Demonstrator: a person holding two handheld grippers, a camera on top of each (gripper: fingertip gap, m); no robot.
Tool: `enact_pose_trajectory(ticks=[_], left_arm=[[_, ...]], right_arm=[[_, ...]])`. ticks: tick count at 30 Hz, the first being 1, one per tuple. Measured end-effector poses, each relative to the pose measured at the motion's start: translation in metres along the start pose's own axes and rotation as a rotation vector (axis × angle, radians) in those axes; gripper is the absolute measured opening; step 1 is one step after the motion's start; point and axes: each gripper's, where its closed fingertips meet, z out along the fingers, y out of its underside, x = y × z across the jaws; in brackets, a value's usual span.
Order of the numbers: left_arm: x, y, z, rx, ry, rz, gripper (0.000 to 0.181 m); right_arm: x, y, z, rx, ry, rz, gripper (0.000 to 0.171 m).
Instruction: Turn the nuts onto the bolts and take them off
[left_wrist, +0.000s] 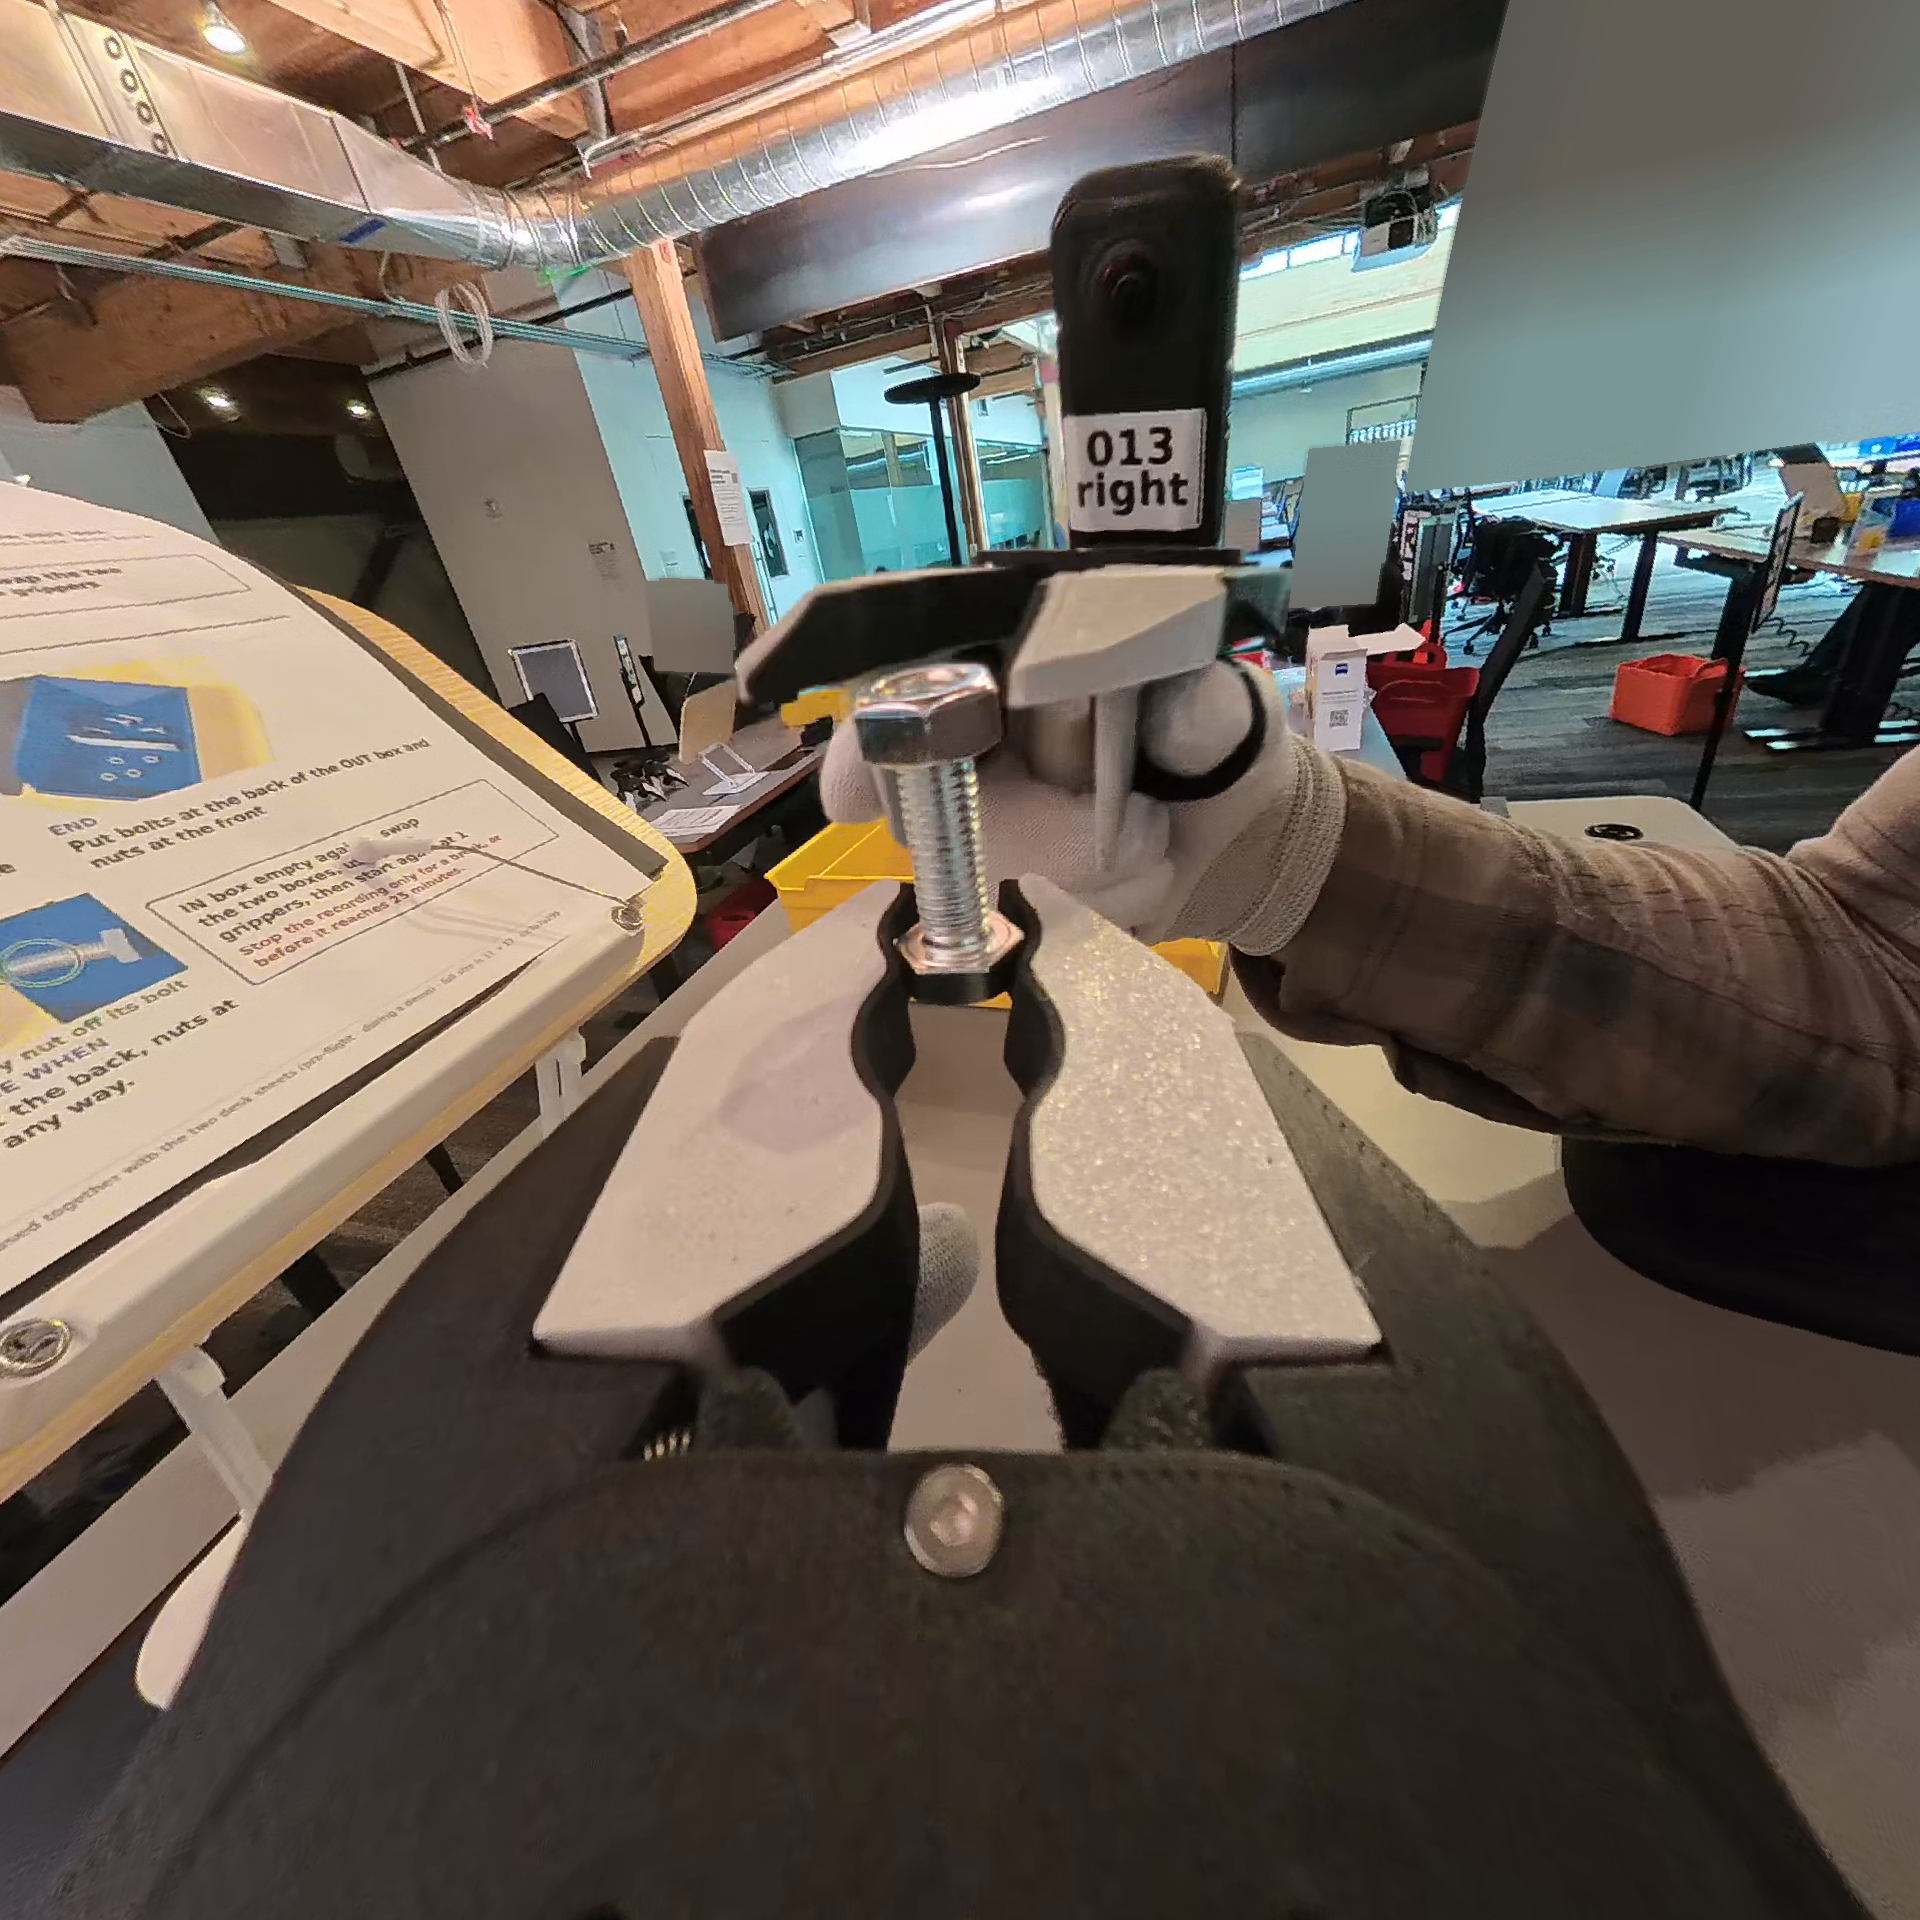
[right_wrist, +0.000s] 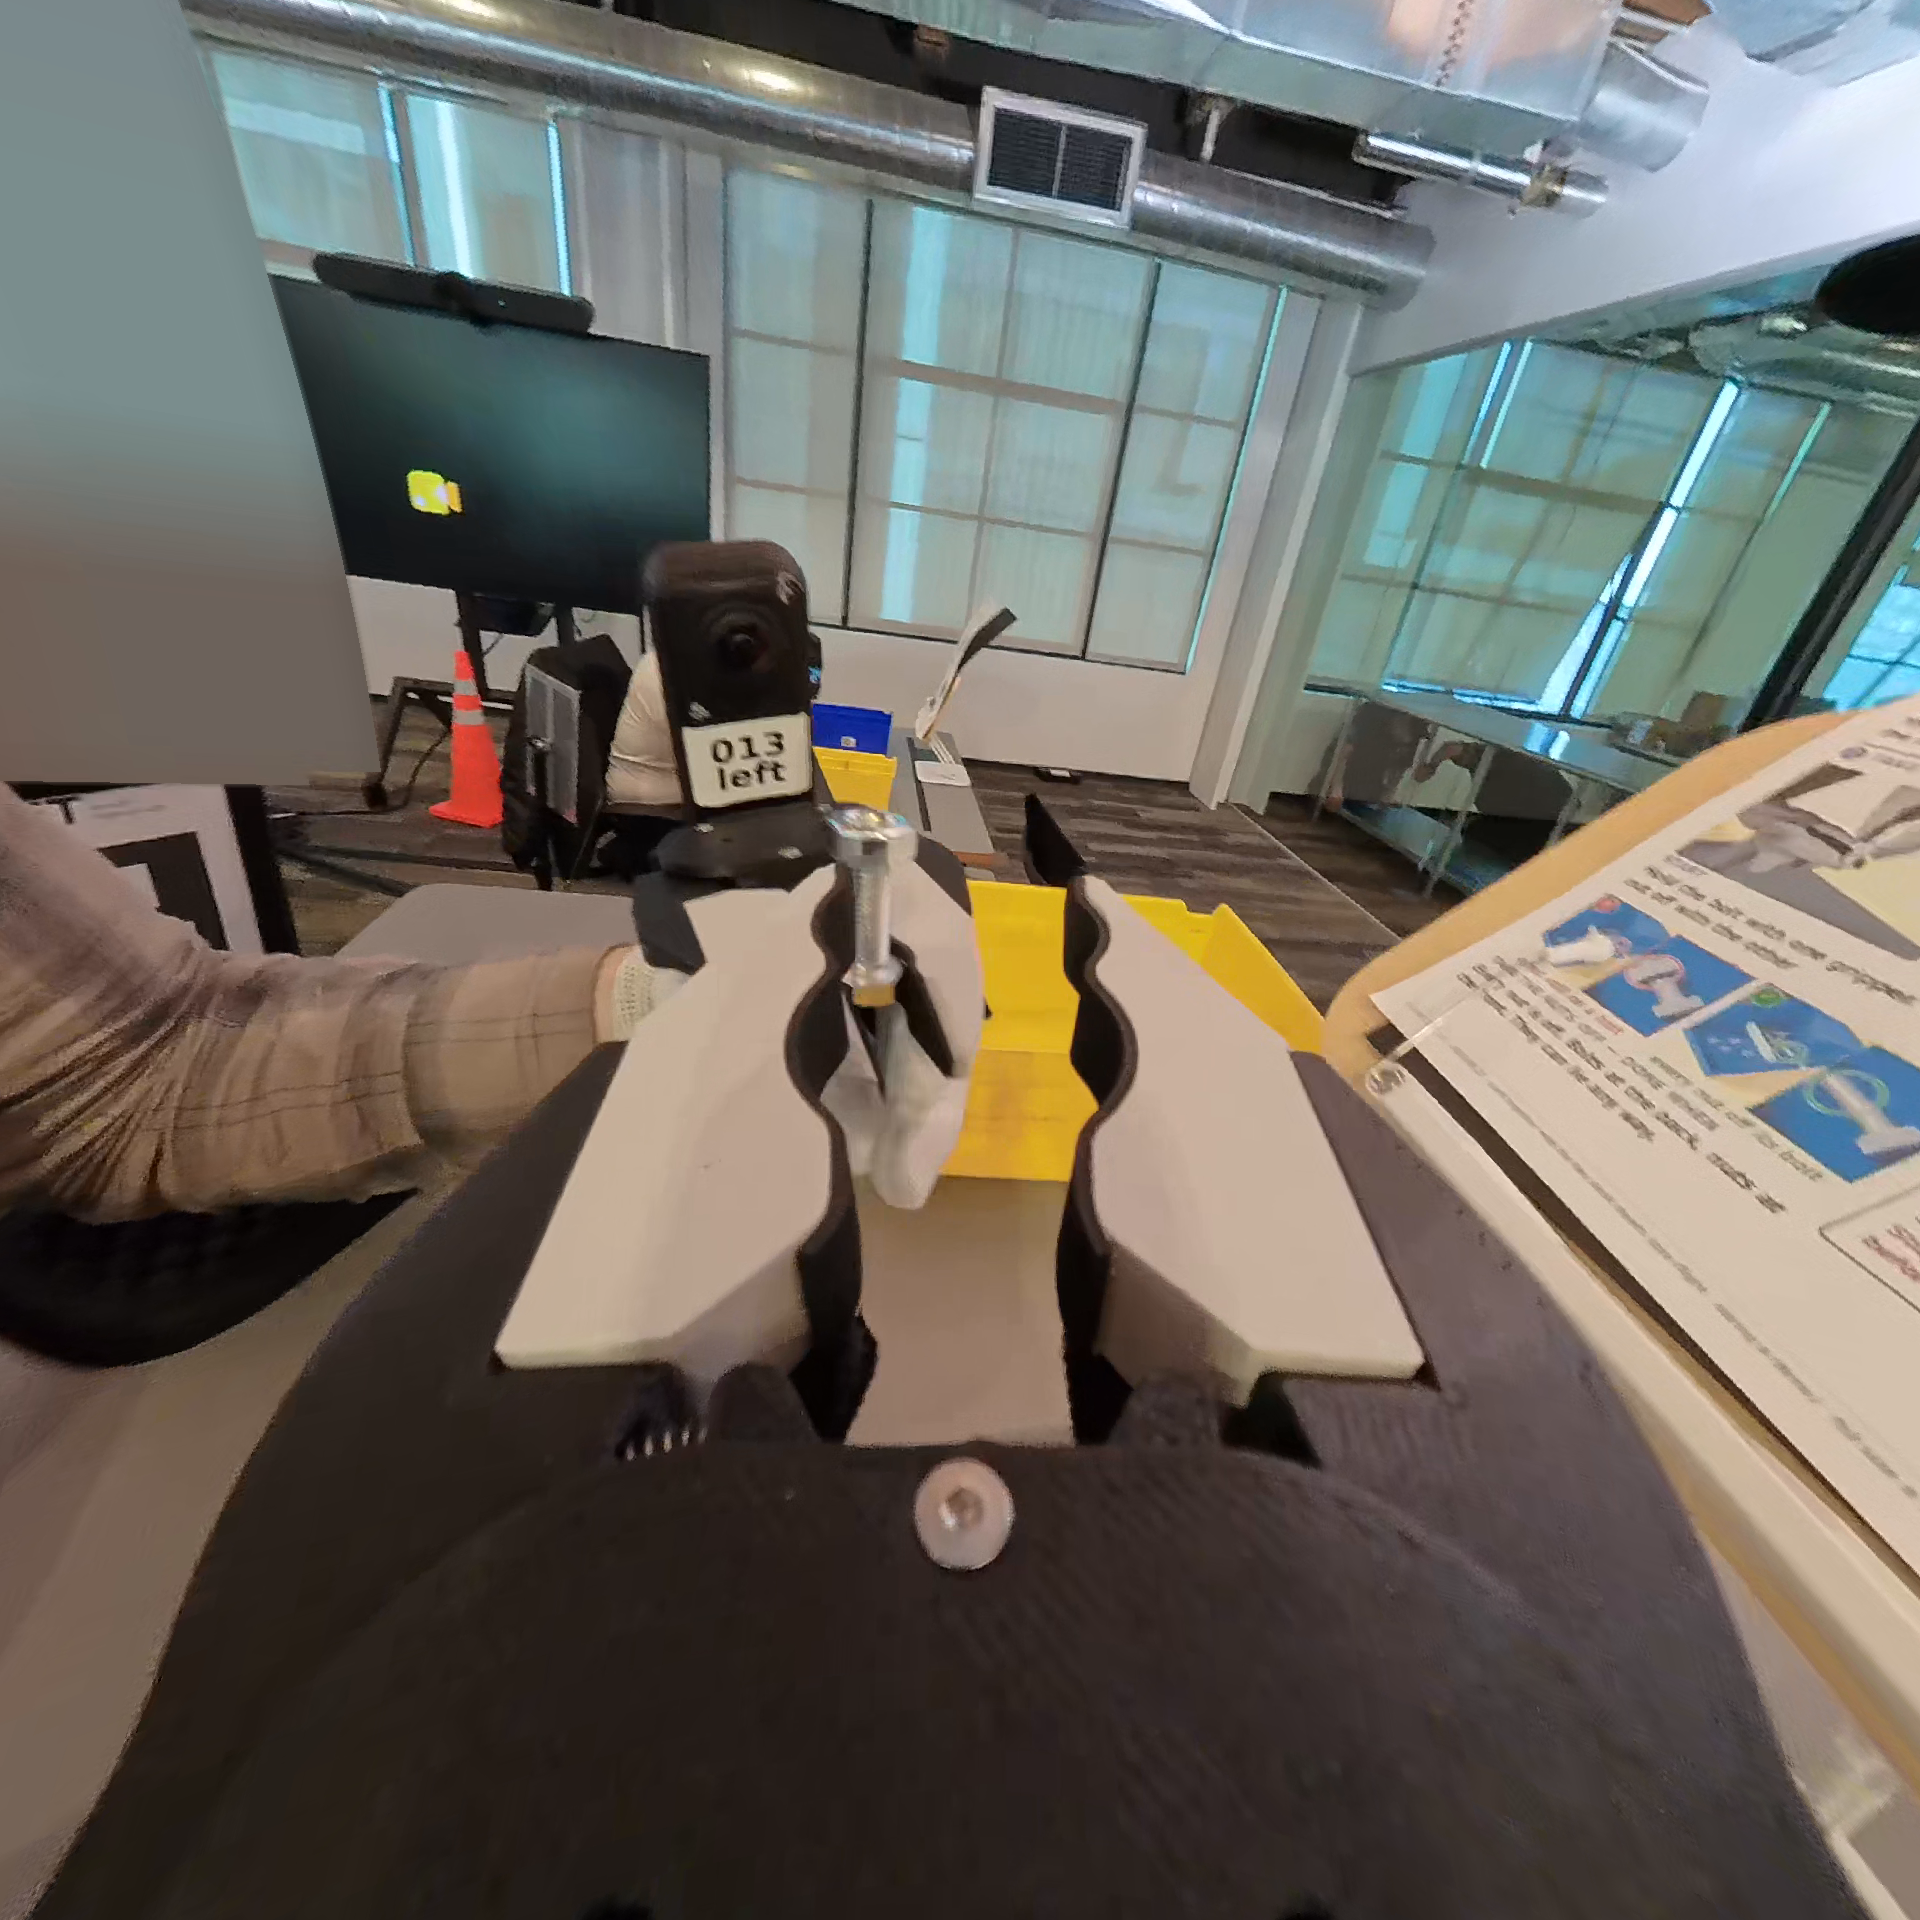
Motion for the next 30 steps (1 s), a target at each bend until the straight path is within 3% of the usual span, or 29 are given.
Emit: enact_pose_trajectory(ticks=[8, 14, 21, 30], left_arm=[[0.003, 0.000, 0.001, -0.006, 0.015, 0.005, 0.014], [0.003, -0.001, 0.001, -0.011, 0.011, 0.016, 0.014], [0.004, 0.000, 0.001, -0.015, 0.014, 0.020, 0.014], [0.006, 0.000, 0.002, -0.024, 0.017, 0.029, 0.014]], right_arm=[[-0.002, 0.002, 0.005, -0.002, -0.006, 0.005, 0.032], [-0.012, -0.005, 0.005, 0.002, -0.033, -0.021, 0.039], [-0.009, 0.000, 0.007, 0.002, -0.034, -0.004, 0.032], [-0.021, -0.004, 0.013, -0.022, -0.052, -0.047, 0.038]])
